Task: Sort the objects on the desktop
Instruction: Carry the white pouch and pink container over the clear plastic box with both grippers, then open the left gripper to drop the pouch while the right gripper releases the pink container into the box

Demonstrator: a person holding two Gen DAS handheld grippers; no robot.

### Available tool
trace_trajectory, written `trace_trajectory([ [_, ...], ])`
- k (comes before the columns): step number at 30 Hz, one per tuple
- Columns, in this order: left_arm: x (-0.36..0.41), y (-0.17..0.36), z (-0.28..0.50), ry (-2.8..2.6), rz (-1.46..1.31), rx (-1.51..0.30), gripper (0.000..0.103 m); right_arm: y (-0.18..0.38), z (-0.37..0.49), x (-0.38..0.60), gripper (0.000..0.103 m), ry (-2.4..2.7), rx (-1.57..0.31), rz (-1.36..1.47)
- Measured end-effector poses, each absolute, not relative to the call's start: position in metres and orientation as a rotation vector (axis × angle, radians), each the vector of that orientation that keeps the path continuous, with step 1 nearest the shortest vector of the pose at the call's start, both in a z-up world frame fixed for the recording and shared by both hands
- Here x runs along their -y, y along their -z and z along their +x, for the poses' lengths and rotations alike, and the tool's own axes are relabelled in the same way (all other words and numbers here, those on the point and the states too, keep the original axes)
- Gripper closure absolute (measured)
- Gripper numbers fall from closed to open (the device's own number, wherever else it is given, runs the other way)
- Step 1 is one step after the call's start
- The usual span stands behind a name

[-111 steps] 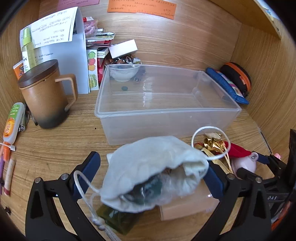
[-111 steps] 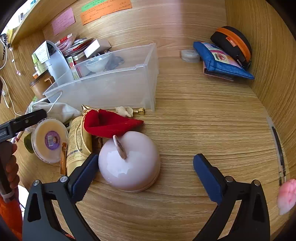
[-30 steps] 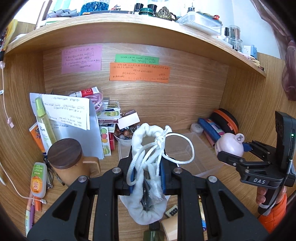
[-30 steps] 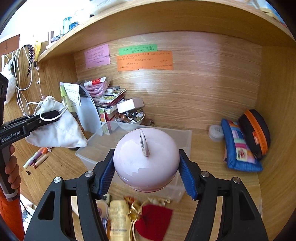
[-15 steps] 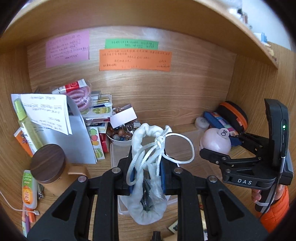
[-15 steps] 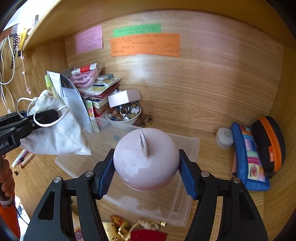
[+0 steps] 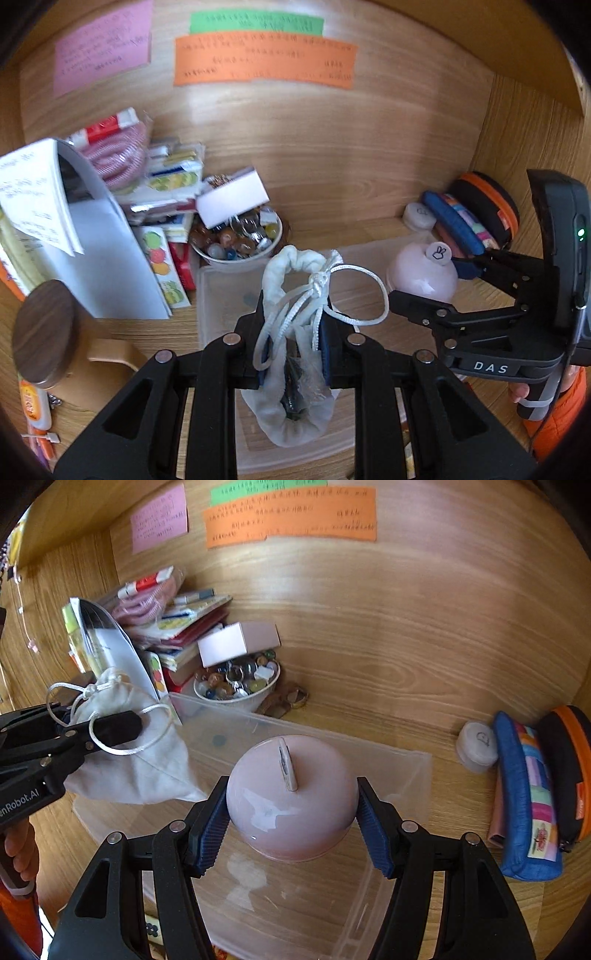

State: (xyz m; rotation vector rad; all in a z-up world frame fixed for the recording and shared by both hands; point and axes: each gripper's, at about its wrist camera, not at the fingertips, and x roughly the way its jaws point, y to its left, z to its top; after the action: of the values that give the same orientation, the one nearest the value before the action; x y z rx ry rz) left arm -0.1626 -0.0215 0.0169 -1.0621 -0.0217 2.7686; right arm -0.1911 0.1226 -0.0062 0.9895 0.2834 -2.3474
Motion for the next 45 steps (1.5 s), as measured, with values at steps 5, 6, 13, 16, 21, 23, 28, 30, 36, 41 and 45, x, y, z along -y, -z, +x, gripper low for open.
trace_trajectory([
  [5,0.010,-0.001,-0.172,-2.762,-1.124,-0.074,0.082,0.016,-0.196,-0.121,0.042,2.311,-0.290,1.018],
  [6,0.009,0.001,-0.173,-2.760,-1.131,-0.081,0.081,0.018,-0.197,-0.121,0.042,2.302,-0.294,1.026],
  [13,0.008,0.014,-0.180,-2.731,-1.169,-0.110,0.081,0.025,-0.199,-0.120,0.042,2.299,-0.348,1.030],
  [16,0.008,0.015,-0.178,-2.731,-1.160,-0.131,0.077,0.028,-0.197,-0.118,0.042,2.291,-0.401,1.020],
  [21,0.009,0.019,-0.177,-2.735,-1.177,-0.176,0.067,0.033,-0.195,-0.114,0.042,2.280,-0.458,1.022],
  [23,0.008,0.019,-0.175,-2.743,-1.170,-0.193,0.062,0.035,-0.194,-0.113,0.042,2.279,-0.487,1.022],
  [28,0.006,0.020,-0.172,-2.749,-1.169,-0.222,0.051,0.035,-0.192,-0.113,0.042,2.284,-0.526,1.008],
  [30,0.005,0.020,-0.172,-2.747,-1.166,-0.230,0.049,0.035,-0.192,-0.112,0.042,2.283,-0.526,1.006],
  [36,0.007,0.020,-0.171,-2.747,-1.160,-0.225,0.040,0.033,-0.188,-0.113,0.042,2.275,-0.556,0.997],
  [41,0.006,0.019,-0.173,-2.745,-1.165,-0.223,0.037,0.030,-0.187,-0.117,0.042,2.273,-0.557,0.994],
  [45,0.007,0.014,-0.171,-2.755,-1.156,-0.208,0.031,0.032,-0.189,-0.118,0.042,2.263,-0.550,1.013],
])
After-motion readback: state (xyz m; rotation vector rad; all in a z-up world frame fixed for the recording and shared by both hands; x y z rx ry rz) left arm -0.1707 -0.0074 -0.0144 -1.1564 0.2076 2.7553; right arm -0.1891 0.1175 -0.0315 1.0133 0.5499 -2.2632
